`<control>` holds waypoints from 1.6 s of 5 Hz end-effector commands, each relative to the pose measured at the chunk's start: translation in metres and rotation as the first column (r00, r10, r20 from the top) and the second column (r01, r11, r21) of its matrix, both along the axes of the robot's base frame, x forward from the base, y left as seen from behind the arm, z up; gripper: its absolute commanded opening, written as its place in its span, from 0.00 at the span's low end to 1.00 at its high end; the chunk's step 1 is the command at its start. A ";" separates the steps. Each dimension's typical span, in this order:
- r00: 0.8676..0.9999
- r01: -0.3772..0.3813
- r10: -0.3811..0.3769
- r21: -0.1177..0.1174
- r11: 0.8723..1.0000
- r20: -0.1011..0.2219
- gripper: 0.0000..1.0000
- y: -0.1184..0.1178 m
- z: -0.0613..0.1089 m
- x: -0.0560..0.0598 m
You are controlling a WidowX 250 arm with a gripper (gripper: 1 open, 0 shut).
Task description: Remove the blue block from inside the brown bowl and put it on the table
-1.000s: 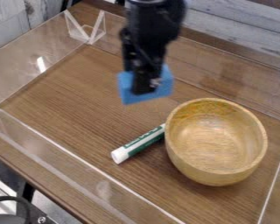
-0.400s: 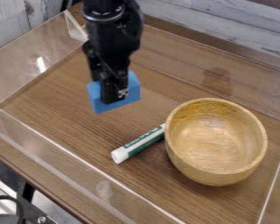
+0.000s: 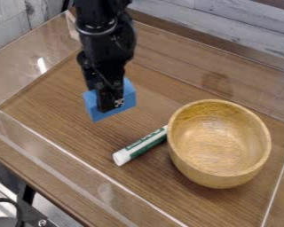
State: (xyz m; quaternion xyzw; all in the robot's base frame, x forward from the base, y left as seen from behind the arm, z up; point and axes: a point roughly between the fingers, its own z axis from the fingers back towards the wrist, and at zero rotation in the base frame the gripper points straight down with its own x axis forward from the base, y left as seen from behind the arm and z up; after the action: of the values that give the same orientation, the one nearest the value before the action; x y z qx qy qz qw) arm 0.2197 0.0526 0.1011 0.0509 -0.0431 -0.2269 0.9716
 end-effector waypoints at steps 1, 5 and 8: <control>0.999 -0.021 0.020 0.011 1.000 0.035 0.00 0.005 0.000 0.005; 0.997 -0.056 0.055 0.009 0.998 0.051 0.00 0.011 -0.025 0.006; 0.996 -0.069 0.069 -0.004 0.998 0.057 0.00 0.012 -0.036 0.005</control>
State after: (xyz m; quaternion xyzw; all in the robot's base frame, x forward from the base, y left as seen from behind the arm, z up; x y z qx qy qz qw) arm 0.2201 0.0604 0.0582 0.0503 -0.0540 -0.1980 0.9774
